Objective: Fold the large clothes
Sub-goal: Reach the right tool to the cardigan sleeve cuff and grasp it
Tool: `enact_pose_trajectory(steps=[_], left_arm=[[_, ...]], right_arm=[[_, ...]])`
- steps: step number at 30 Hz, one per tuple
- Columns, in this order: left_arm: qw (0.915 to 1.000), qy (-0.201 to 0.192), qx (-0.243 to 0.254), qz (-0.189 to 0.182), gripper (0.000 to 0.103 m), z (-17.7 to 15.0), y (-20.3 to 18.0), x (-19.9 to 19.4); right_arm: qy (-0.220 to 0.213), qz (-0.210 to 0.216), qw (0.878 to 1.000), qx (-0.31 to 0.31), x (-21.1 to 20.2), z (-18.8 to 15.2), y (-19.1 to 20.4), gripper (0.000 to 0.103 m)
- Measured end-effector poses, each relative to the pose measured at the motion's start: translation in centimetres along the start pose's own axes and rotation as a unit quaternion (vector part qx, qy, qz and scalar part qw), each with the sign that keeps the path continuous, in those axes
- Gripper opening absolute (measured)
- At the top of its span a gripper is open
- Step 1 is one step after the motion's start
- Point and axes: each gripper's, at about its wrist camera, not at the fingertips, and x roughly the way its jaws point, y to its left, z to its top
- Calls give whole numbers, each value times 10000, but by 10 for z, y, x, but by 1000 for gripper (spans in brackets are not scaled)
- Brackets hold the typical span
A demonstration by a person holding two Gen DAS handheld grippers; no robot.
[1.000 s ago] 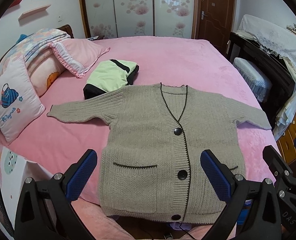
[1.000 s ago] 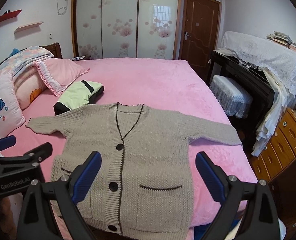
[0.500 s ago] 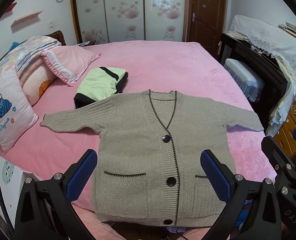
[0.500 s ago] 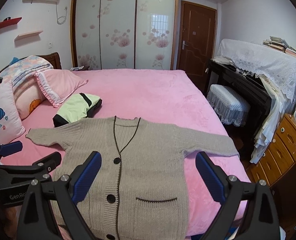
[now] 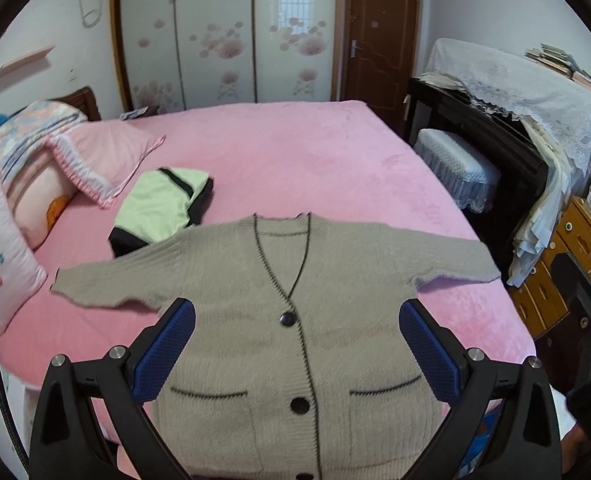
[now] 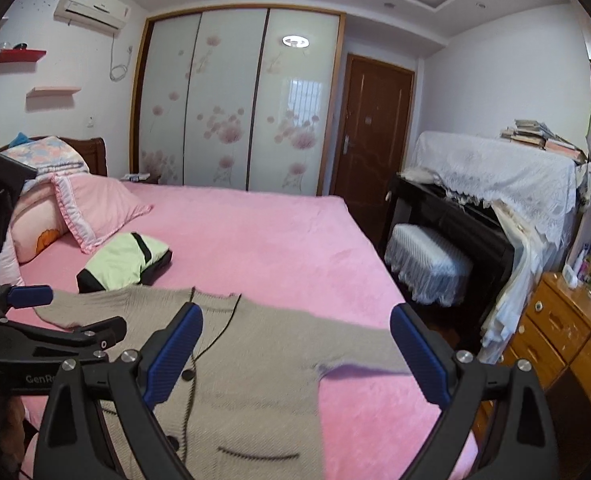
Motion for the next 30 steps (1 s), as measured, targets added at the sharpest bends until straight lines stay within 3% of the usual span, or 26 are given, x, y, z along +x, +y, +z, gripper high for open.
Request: enact_pose_trajectory(steps=[5,12,21,24,28,30], left_arm=[[9997,-121,217,8,101,29,-26,10],[9980,-360,492,-159,101,68,-64,30],[9840,-1635,705,75,101,124,-120,73],[9832,-1598,873,-110,101,139,-143,99],[9848,-1301,931,-671,101,145,-172,145],[9863,-1115,991,-700,101,142,-184,168]], right_arm=[[-127,-349,9992,113,12,13,-33,96],[105,-106,9986,514,44,23,-84,96],[507,-775,9885,1198,115,10,-174,96],[591,-944,9842,1377,136,3,-200,96],[858,-952,9764,1740,175,-15,-236,96],[1050,-941,9715,1906,195,-27,-247,95]])
